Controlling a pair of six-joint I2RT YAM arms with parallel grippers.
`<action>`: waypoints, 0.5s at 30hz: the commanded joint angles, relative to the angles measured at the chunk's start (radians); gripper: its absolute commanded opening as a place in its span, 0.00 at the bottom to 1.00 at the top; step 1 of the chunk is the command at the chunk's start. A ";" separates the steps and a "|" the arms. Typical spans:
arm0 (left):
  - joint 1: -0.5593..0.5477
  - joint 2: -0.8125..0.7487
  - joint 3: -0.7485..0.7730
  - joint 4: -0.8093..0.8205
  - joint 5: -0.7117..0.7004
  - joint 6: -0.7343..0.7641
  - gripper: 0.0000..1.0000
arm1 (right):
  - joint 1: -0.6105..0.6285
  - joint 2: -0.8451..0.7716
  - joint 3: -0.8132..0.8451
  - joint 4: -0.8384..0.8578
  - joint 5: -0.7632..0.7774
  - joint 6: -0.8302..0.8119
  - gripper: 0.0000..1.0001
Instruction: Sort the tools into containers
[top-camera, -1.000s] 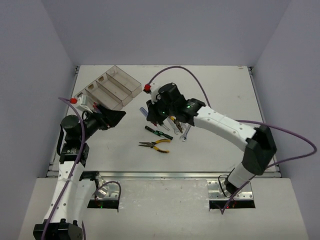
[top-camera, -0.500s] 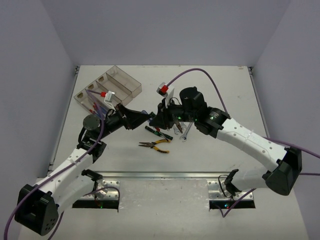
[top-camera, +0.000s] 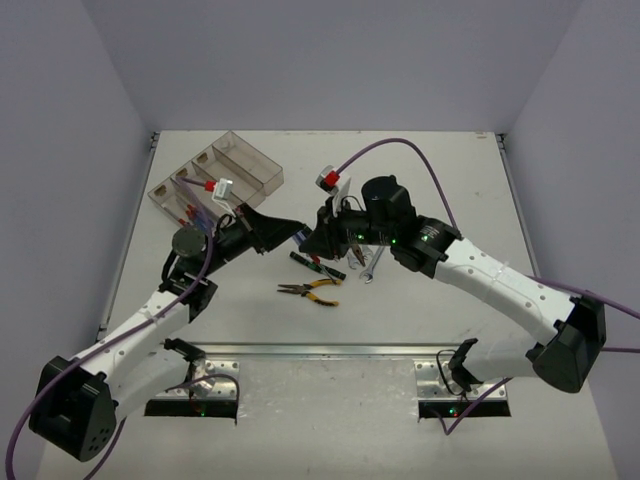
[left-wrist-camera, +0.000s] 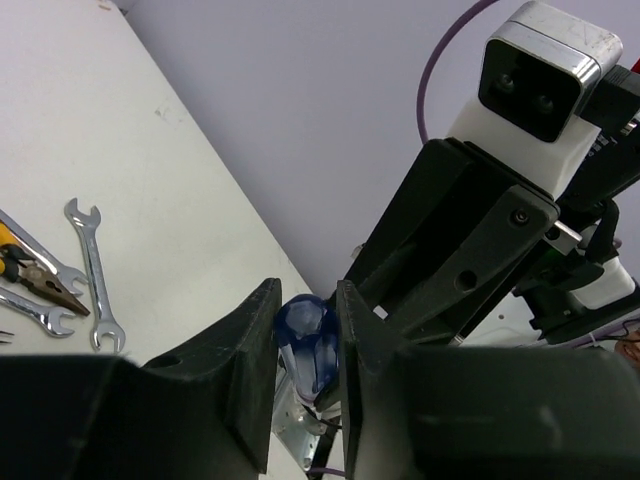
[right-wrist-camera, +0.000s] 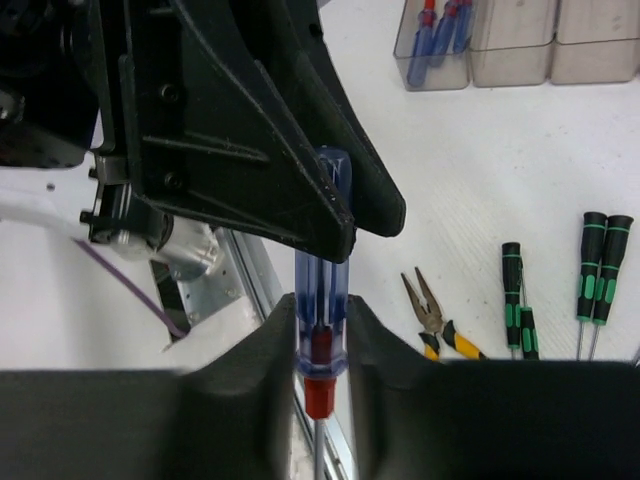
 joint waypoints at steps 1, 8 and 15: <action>-0.002 0.017 0.158 -0.230 -0.240 0.111 0.00 | -0.009 -0.053 -0.006 0.018 0.085 0.012 0.92; 0.284 0.238 0.506 -0.924 -0.567 0.254 0.00 | -0.090 -0.191 -0.101 -0.221 0.552 -0.010 0.99; 0.520 0.519 0.834 -1.127 -0.890 0.317 0.00 | -0.121 -0.268 -0.232 -0.218 0.669 -0.049 0.99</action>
